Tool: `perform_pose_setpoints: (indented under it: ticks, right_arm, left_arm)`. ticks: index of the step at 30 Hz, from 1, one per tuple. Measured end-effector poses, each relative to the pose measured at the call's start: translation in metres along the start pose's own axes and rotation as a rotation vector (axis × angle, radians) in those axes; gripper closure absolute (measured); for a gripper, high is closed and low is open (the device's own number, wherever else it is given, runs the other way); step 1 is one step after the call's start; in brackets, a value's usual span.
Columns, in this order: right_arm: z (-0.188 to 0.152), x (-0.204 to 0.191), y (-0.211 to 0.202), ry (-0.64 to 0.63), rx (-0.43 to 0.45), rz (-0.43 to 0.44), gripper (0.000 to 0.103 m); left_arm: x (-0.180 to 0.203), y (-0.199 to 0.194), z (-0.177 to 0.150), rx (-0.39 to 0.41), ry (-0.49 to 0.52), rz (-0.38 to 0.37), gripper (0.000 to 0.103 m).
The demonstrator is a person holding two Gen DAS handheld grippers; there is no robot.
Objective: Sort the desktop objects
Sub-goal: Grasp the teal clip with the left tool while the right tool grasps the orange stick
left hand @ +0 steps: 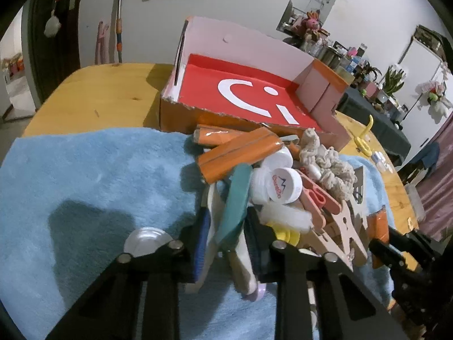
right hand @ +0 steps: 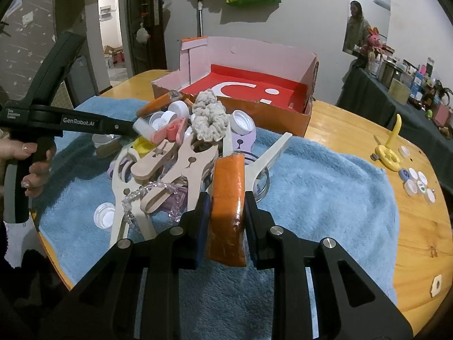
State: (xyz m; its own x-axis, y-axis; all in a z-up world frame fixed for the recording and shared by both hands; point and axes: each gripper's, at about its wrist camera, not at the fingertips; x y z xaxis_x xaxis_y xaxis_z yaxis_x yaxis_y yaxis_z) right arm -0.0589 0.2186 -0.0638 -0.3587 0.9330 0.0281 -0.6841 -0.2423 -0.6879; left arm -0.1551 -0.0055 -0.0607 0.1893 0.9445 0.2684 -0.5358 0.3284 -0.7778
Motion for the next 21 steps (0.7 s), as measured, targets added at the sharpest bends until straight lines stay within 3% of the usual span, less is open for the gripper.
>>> perform_pose_setpoints:
  ticks: [6, 7, 21]
  right_arm:
    - [0.001, -0.001, -0.003, 0.01, 0.005, 0.025, 0.081]
    - [0.002, 0.0, -0.003, 0.012, 0.005, 0.024, 0.081]
    - [0.008, -0.012, -0.011, -0.003, 0.018, 0.024, 0.081]
  left_arm:
    - [-0.002, -0.003, -0.002, -0.003, 0.018, -0.015, 0.08]
    - [-0.002, -0.004, -0.002, -0.001, 0.023, -0.016, 0.091]
    - [-0.005, -0.023, -0.012, -0.001, 0.076, -0.032, 0.09]
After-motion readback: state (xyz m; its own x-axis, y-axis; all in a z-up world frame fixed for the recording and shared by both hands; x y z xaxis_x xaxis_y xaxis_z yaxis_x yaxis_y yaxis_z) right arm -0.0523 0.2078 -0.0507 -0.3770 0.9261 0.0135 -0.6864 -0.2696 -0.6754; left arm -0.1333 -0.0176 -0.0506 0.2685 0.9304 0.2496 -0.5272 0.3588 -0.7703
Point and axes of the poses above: each gripper's, at about its wrist camera, not at the fingertips, and y roughly the way its jaws point, x to its right, z to its top
